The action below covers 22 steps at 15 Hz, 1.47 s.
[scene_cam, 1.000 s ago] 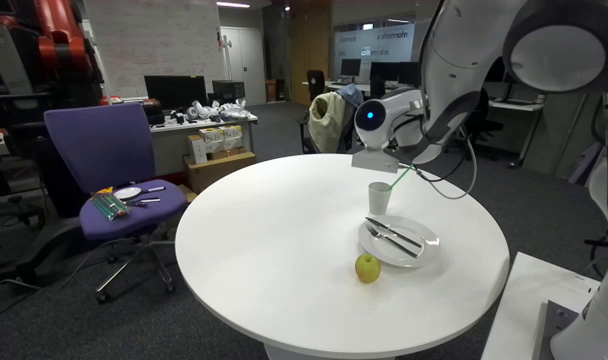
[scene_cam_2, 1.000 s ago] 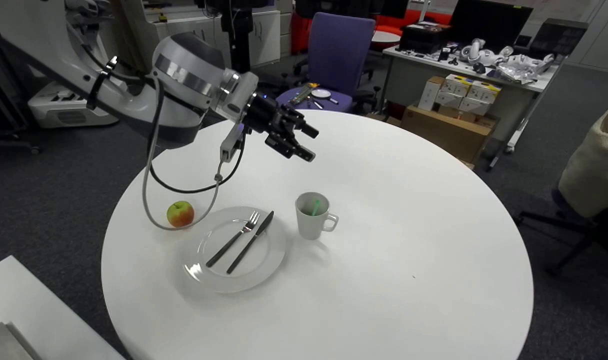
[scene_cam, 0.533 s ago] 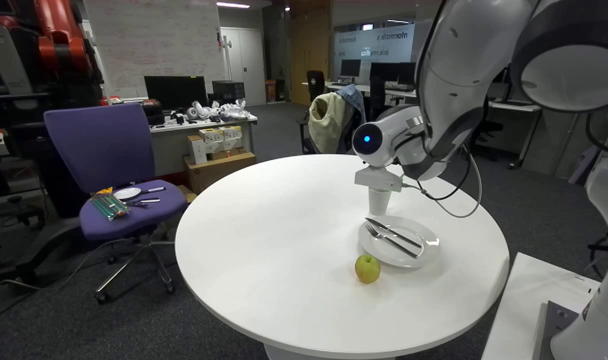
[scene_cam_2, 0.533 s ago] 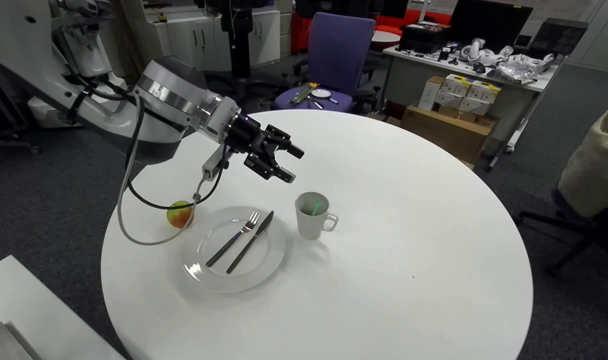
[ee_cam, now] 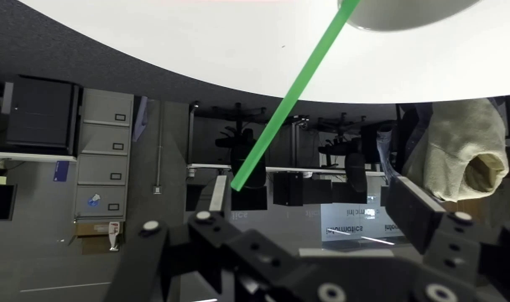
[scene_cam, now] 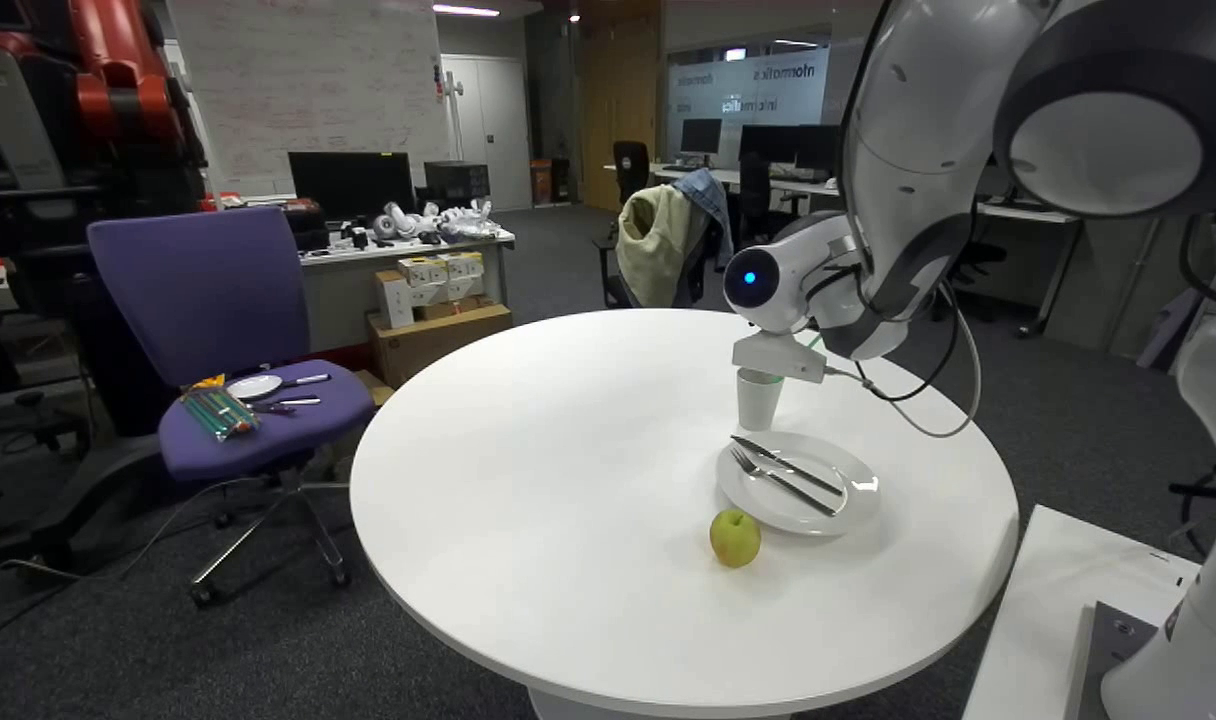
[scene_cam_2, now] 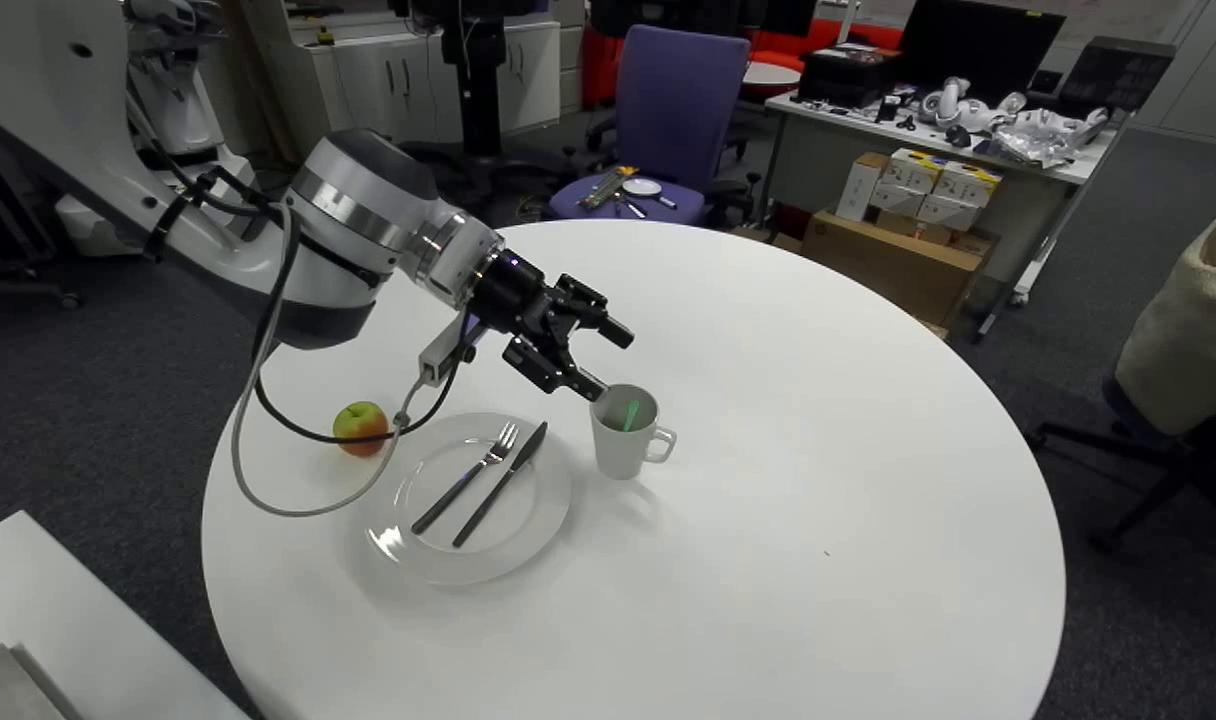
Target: Remove the green straw from the white mug and put it on the table
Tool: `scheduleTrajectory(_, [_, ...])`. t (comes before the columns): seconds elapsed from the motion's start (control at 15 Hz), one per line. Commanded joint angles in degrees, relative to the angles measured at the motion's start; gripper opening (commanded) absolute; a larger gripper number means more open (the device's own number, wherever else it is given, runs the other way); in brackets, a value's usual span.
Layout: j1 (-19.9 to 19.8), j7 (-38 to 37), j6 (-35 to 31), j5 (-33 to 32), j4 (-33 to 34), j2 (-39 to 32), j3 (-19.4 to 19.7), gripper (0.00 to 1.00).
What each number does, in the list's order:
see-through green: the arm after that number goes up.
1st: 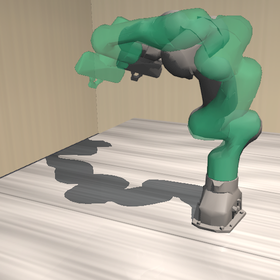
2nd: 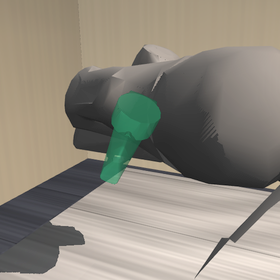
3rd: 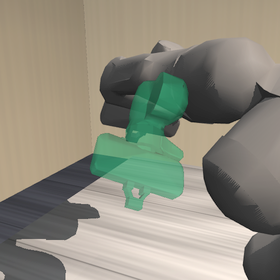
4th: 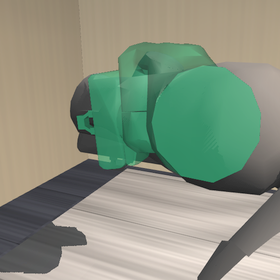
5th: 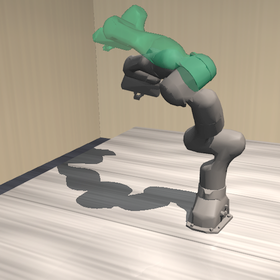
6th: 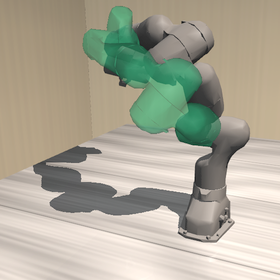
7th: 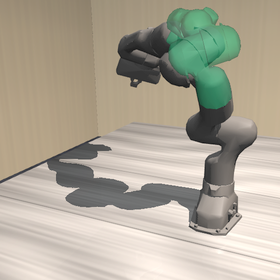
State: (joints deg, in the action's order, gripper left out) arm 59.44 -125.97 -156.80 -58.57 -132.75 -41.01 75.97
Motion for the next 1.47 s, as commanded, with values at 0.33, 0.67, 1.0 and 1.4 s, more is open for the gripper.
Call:
scheduleTrajectory(0.33, [-8.96, -2.44, 11.17, -0.38, 3.26, 1.76, -9.74, 1.0])
scheduleTrajectory(0.67, [-16.68, -7.28, 19.62, -3.65, 7.58, 2.94, -18.42, 1.0])
scheduleTrajectory(1.0, [-26.19, -11.98, 26.88, -10.84, 11.4, 5.48, -28.27, 0.58])
scheduleTrajectory(1.4, [-42.26, -15.44, 36.86, -21.1, 13.51, 11.19, -46.34, 0.13])
